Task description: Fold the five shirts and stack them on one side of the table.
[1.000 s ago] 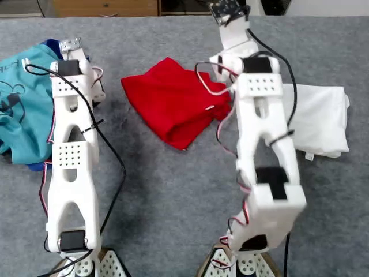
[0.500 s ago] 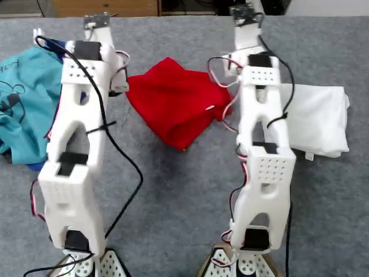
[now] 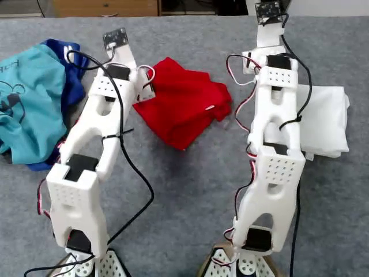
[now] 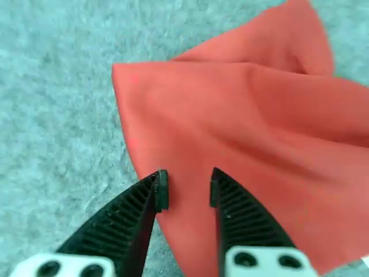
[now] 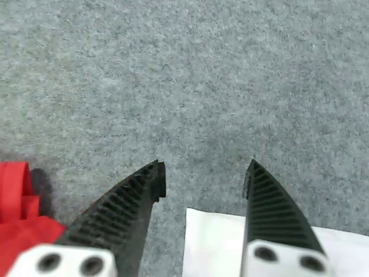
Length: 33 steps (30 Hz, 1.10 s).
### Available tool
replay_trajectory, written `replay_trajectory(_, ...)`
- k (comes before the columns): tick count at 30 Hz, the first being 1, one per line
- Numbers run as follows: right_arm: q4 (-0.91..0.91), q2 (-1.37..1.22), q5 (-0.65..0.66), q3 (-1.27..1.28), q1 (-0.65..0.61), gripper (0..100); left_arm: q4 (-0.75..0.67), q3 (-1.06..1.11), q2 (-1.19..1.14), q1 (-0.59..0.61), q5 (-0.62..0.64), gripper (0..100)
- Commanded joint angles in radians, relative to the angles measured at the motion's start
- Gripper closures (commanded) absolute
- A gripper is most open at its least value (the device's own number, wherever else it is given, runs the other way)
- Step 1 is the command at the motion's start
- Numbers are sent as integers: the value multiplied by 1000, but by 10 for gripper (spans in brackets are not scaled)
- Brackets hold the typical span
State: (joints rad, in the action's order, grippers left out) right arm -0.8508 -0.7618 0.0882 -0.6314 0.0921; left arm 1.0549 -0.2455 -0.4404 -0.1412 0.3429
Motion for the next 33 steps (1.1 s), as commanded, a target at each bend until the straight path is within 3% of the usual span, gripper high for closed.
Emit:
replay_trajectory(1, 37, 12, -2, -59, 16, 778, -20, -32, -30, -15, 18, 852)
replay_trajectory(5, 37, 12, 0, -59, 16, 778, -20, -58, -97, -9, 18, 875)
replay_trajectory(9, 37, 10, 0, -59, 16, 778, -18, -49, -162, 11, -20, 988)
replay_trajectory(19, 37, 8, 2, -59, 10, 778, 94, -8, -117, 137, -15, 981)
replay_trajectory(24, 37, 8, 3, -59, -1, 778, 81, 216, -25, 80, -15, 981)
replay_trajectory(33, 31, 8, 64, -56, -27, 778, -166, 646, 410, 9, 6, 974)
